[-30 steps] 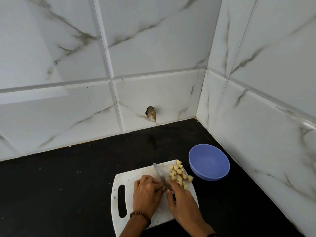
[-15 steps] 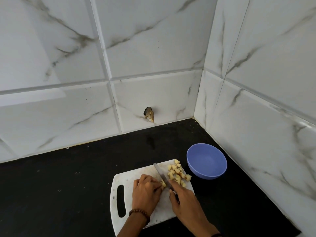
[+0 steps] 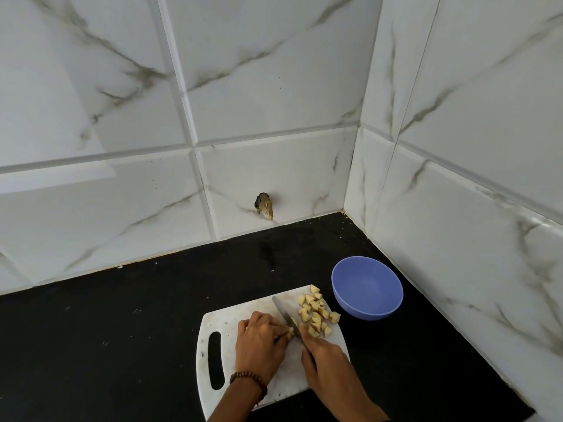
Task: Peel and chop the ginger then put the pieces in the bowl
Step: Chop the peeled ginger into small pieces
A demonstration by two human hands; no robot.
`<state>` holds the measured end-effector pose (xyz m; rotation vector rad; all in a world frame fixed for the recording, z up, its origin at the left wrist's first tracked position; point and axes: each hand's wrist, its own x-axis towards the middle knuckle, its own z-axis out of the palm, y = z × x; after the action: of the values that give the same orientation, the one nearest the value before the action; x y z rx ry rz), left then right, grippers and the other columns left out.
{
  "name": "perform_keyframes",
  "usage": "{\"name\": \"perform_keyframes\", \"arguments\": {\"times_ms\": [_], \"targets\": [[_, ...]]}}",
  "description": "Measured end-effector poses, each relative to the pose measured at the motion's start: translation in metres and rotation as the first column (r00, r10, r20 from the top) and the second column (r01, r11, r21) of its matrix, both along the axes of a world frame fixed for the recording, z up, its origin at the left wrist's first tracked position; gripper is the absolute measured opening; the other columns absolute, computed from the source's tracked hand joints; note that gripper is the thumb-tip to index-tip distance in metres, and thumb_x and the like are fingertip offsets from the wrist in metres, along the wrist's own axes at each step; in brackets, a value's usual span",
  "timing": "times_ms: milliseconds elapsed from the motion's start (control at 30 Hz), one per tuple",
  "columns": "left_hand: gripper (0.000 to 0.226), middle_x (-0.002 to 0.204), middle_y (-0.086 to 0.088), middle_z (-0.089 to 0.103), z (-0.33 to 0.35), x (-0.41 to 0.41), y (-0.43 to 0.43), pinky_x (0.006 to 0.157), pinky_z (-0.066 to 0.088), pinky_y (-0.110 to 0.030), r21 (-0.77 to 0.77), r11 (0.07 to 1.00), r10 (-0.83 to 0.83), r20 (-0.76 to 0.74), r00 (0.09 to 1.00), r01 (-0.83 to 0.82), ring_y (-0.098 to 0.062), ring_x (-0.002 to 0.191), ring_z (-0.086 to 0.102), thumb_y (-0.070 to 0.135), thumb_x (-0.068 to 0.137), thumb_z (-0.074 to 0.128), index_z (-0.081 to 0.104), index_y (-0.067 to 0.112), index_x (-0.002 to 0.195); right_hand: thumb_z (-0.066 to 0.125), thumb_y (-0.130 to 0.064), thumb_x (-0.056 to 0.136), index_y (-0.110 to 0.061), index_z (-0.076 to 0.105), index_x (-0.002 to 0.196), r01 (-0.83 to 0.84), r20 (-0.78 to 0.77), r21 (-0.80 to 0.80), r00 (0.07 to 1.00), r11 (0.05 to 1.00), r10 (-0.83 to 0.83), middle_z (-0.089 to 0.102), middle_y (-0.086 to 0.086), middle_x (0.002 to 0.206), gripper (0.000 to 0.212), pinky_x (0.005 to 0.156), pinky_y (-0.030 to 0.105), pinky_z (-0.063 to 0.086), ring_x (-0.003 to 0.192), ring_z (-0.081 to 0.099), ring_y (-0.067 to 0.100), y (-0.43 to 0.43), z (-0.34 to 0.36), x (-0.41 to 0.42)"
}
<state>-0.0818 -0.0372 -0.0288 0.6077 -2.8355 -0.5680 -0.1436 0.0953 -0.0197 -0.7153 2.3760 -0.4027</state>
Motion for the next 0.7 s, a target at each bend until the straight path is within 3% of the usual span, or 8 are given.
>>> {"name": "perform_keyframes", "arguments": {"times_ms": [67, 167, 233, 300, 433, 700], "targets": [[0.025, 0.107, 0.024, 0.06, 0.0, 0.0, 0.0, 0.092, 0.024, -0.016, -0.003, 1.0, 0.001, 0.005, 1.0, -0.001, 0.003, 0.107, 0.041, 0.05, 0.092, 0.051, 0.067, 0.041, 0.107, 0.038, -0.037, 0.104, -0.033, 0.001, 0.156, -0.03, -0.034, 0.005, 0.999, 1.0, 0.031, 0.035, 0.004, 0.154, 0.064, 0.115, 0.038, 0.033, 0.137, 0.04, 0.024, 0.001, 0.002, 0.003], [0.024, 0.106, 0.023, 0.06, 0.001, 0.001, 0.001, 0.091, 0.025, -0.016, -0.014, 1.0, -0.002, 0.001, 1.0, 0.002, 0.003, 0.106, 0.042, 0.05, 0.092, 0.051, 0.067, 0.041, 0.106, 0.033, -0.023, 0.104, -0.026, 0.026, 0.153, -0.068, -0.247, -0.109, 0.968, 0.992, 0.039, 0.055, 0.008, 0.129, 0.049, 0.093, 0.039, 0.049, 0.111, 0.057, 0.027, 0.01, -0.002, 0.019], [0.023, 0.106, 0.022, 0.061, 0.002, 0.001, 0.001, 0.09, 0.026, -0.017, -0.013, 1.0, 0.006, 0.0, 1.0, -0.006, 0.002, 0.106, 0.043, 0.049, 0.091, 0.052, 0.068, 0.04, 0.106, 0.032, -0.02, 0.103, -0.025, 0.029, 0.15, -0.067, -0.28, -0.138, 0.96, 0.988, 0.026, 0.057, 0.008, 0.123, 0.047, 0.087, 0.039, 0.051, 0.104, 0.059, 0.028, 0.013, -0.004, 0.024], [0.023, 0.108, 0.022, 0.061, 0.002, 0.001, 0.001, 0.089, 0.025, -0.017, -0.015, 1.0, 0.006, 0.009, 1.0, -0.006, 0.001, 0.107, 0.043, 0.048, 0.091, 0.052, 0.067, 0.04, 0.107, 0.035, -0.023, 0.103, -0.026, 0.023, 0.152, -0.064, -0.246, -0.098, 0.968, 0.993, 0.039, 0.054, 0.009, 0.128, 0.051, 0.092, 0.041, 0.05, 0.109, 0.057, 0.028, 0.008, -0.004, 0.022], [0.024, 0.109, 0.021, 0.061, 0.004, -0.001, 0.0, 0.091, 0.028, -0.019, -0.053, 0.999, 0.007, 0.041, 0.999, -0.005, -0.001, 0.108, 0.044, 0.048, 0.092, 0.051, 0.066, 0.04, 0.109, 0.053, -0.043, 0.097, -0.041, -0.008, 0.153, -0.073, 0.035, 0.201, 0.997, 0.977, 0.067, 0.027, 0.004, 0.156, 0.083, 0.11, 0.045, 0.034, 0.136, 0.038, 0.029, -0.012, 0.002, 0.005], [0.022, 0.11, 0.017, 0.061, 0.004, -0.004, 0.006, 0.09, 0.029, -0.018, -0.09, 0.996, 0.009, 0.043, 0.999, -0.005, -0.003, 0.107, 0.045, 0.038, 0.094, 0.052, 0.065, 0.036, 0.112, 0.062, -0.037, 0.093, -0.04, -0.006, 0.154, -0.104, 0.04, 0.254, 0.994, 0.962, 0.097, 0.036, 0.006, 0.149, 0.091, 0.108, 0.046, 0.035, 0.133, 0.04, 0.027, 0.002, 0.004, 0.008]]}}
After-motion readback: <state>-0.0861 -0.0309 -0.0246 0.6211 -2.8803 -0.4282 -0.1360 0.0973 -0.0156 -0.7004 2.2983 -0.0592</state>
